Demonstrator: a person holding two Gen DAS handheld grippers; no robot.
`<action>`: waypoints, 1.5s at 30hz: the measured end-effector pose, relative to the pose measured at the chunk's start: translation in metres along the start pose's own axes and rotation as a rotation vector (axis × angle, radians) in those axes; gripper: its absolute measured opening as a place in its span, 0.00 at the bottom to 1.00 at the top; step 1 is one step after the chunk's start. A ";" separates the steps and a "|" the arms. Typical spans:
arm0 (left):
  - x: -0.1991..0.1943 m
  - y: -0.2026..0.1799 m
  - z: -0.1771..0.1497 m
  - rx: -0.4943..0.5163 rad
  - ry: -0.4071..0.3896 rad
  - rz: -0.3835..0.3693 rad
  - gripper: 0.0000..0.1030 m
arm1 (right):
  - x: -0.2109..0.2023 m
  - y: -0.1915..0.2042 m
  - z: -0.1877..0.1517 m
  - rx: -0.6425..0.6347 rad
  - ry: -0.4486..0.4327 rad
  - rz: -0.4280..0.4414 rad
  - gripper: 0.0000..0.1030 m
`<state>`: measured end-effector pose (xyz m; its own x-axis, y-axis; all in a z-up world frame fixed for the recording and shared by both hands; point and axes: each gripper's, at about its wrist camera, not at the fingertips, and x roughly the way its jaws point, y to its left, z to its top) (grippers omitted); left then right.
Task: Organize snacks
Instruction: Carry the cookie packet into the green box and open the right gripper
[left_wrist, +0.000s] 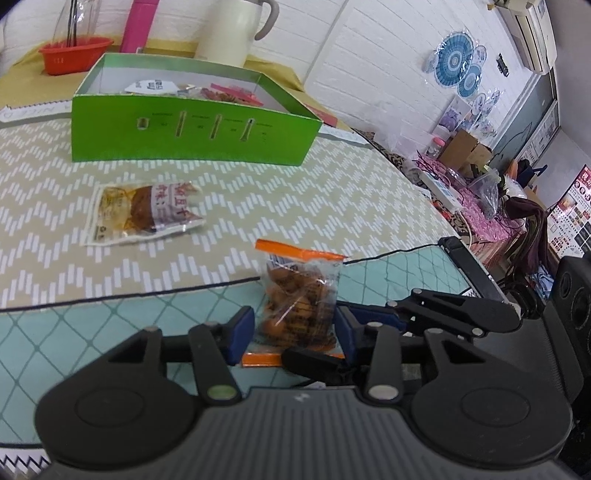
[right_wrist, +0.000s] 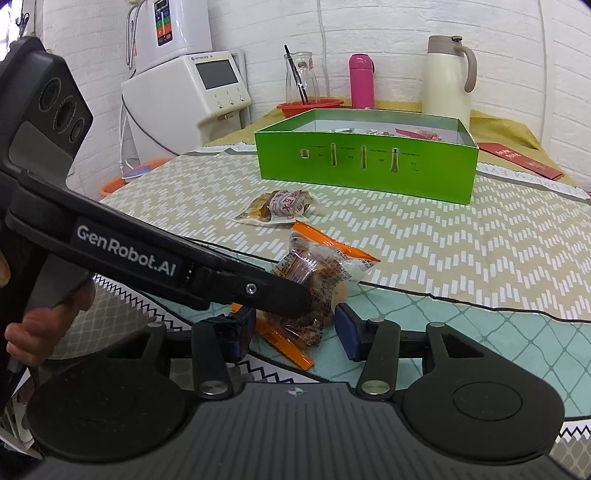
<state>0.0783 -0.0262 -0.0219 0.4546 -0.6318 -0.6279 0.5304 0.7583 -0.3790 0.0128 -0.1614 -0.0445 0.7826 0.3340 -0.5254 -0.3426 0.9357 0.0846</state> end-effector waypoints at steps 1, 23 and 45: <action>0.002 -0.001 -0.001 0.016 0.003 0.006 0.40 | 0.001 -0.001 -0.001 0.007 0.001 -0.004 0.72; -0.045 0.024 0.109 0.036 -0.291 0.127 0.37 | 0.030 -0.007 0.114 -0.081 -0.252 0.051 0.64; 0.026 0.135 0.186 -0.108 -0.189 0.178 0.37 | 0.155 -0.043 0.165 0.048 -0.139 0.116 0.64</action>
<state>0.2950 0.0295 0.0374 0.6646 -0.4985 -0.5565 0.3555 0.8661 -0.3513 0.2348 -0.1307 0.0104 0.8047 0.4493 -0.3880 -0.4121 0.8933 0.1795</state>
